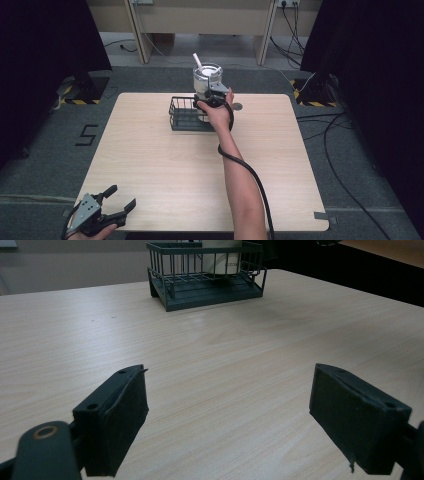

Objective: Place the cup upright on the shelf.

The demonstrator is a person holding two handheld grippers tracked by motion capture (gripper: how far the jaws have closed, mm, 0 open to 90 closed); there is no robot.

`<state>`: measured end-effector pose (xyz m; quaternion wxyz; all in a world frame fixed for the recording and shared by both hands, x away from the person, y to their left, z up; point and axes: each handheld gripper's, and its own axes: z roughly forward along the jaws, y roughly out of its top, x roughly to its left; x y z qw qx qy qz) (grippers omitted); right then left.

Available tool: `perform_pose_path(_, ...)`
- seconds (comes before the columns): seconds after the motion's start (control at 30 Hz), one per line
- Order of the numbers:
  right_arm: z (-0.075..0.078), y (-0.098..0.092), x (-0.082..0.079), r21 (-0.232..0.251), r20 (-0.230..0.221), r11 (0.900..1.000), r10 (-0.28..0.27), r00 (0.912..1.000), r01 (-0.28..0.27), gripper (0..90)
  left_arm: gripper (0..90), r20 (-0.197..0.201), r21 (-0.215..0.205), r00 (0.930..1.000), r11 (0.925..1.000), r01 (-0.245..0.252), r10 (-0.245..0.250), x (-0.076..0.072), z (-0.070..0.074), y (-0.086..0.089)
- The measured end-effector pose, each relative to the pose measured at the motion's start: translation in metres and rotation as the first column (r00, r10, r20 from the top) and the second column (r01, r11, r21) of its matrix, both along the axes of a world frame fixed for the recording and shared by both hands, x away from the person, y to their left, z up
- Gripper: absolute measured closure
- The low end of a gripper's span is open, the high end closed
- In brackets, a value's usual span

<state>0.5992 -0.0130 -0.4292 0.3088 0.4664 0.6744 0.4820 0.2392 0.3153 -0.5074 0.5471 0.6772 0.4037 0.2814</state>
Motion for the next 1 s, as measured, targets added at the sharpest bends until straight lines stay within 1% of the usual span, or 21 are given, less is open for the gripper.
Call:
perform_pose_path(0.13, -0.002, 0.001, -0.002, -0.006, 0.012, 1.000, -0.005, 0.9999, 0.005, 10.0, 14.9, 0.005, 0.003, 1.0000, 1.0000, 0.000, -0.001, -0.001, 0.001, 0.000)
perform_pose_path(0.17, -0.005, 0.002, -0.005, -0.010, 0.034, 1.000, -0.006, 0.9994, 0.007, 9.9, 15.0, 0.007, 0.002, 1.0000, 1.0000, 0.000, 0.000, -0.001, 0.001, 0.000)
perform_pose_path(0.3, -0.010, 0.002, -0.007, 0.008, 0.060, 1.000, -0.002, 0.9982, 0.002, 9.7, 14.9, 0.009, 0.003, 1.0000, 1.0000, 0.003, -0.003, -0.001, 0.001, -0.001)
perform_pose_path(0.37, -0.012, 0.001, -0.007, 0.026, 0.056, 1.000, 0.004, 0.9984, -0.005, 9.1, 15.0, 0.010, 0.006, 0.9999, 1.0000, 0.005, -0.005, -0.002, 0.001, -0.002)
perform_pose_path(0.43, -0.014, 0.001, -0.007, 0.031, 0.060, 0.999, 0.011, 0.9981, -0.013, 8.5, 15.0, 0.011, 0.006, 0.9999, 1.0000, 0.004, -0.004, -0.002, 0.001, -0.001)
perform_pose_path(0.5, -0.015, 0.001, -0.008, 0.038, 0.061, 0.999, 0.008, 0.9981, -0.010, 7.9, 15.0, 0.010, 0.005, 0.9999, 1.0000, 0.003, -0.003, -0.001, 0.001, -0.001)
perform_pose_path(0.57, -0.015, 0.001, -0.008, 0.034, 0.065, 0.999, 0.007, 0.9979, -0.010, 7.0, 15.0, 0.009, 0.006, 1.0000, 1.0000, 0.002, -0.002, -0.001, 0.001, -0.001)
perform_pose_path(0.63, -0.016, 0.001, -0.008, 0.040, 0.060, 0.999, 0.008, 0.9982, -0.011, 6.3, 15.0, 0.009, 0.006, 1.0000, 1.0000, 0.003, -0.003, -0.001, 0.001, -0.001)
perform_pose_path(0.73, -0.017, 0.000, -0.008, 0.024, 0.061, 1.000, 0.011, 0.9981, -0.012, 5.0, 14.9, 0.007, 0.008, 1.0000, 1.0000, 0.005, -0.005, -0.001, 0.001, -0.001)
perform_pose_path(0.8, -0.018, 0.000, -0.010, 0.032, 0.051, 0.999, 0.012, 0.9986, -0.014, 4.2, 15.0, 0.007, 0.007, 1.0000, 1.0000, 0.005, -0.005, -0.001, 0.001, -0.002)
perform_pose_path(0.87, -0.019, -0.001, -0.011, 0.029, 0.049, 1.000, 0.011, 0.9987, -0.012, 3.3, 14.9, 0.006, 0.008, 1.0000, 0.9999, 0.007, -0.007, -0.001, 0.001, -0.002)
perform_pose_path(0.93, -0.020, -0.001, -0.013, 0.040, 0.043, 0.999, 0.009, 0.9990, -0.010, 3.3, 14.9, 0.007, 0.009, 0.9999, 0.9999, 0.008, -0.008, -0.001, 0.001, -0.002)
perform_pose_path(1.0, -0.020, -0.001, -0.014, 0.040, 0.046, 0.999, 0.009, 0.9989, -0.011, 3.1, 15.0, 0.007, 0.008, 0.9999, 0.9999, 0.008, -0.008, -0.001, 0.001, -0.002)
